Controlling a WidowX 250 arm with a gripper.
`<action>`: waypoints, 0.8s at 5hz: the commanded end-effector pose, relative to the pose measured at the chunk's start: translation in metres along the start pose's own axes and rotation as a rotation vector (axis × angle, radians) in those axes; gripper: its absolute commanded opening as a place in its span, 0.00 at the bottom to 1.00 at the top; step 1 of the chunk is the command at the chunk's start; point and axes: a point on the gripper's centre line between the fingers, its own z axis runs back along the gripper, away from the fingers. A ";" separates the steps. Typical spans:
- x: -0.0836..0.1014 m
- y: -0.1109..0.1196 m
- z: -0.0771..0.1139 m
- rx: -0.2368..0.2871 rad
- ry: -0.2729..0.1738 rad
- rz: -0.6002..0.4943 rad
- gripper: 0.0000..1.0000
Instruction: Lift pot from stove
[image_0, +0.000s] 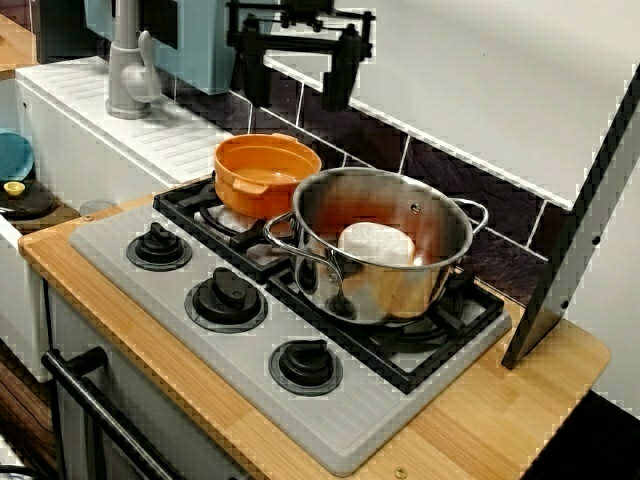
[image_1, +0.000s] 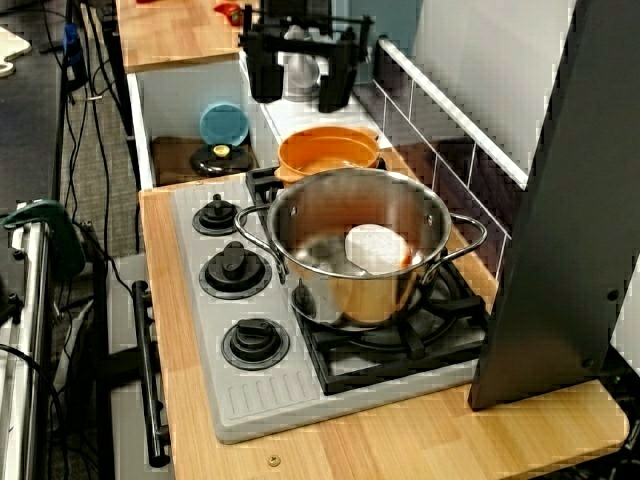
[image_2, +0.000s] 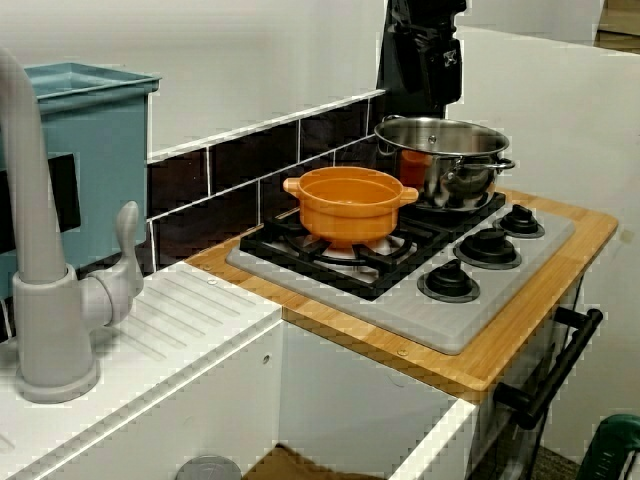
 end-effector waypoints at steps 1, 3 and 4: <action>-0.004 -0.012 0.028 0.002 0.078 -0.260 1.00; -0.036 -0.027 0.027 0.046 0.205 -0.123 1.00; -0.049 -0.035 0.026 0.046 0.221 -0.087 1.00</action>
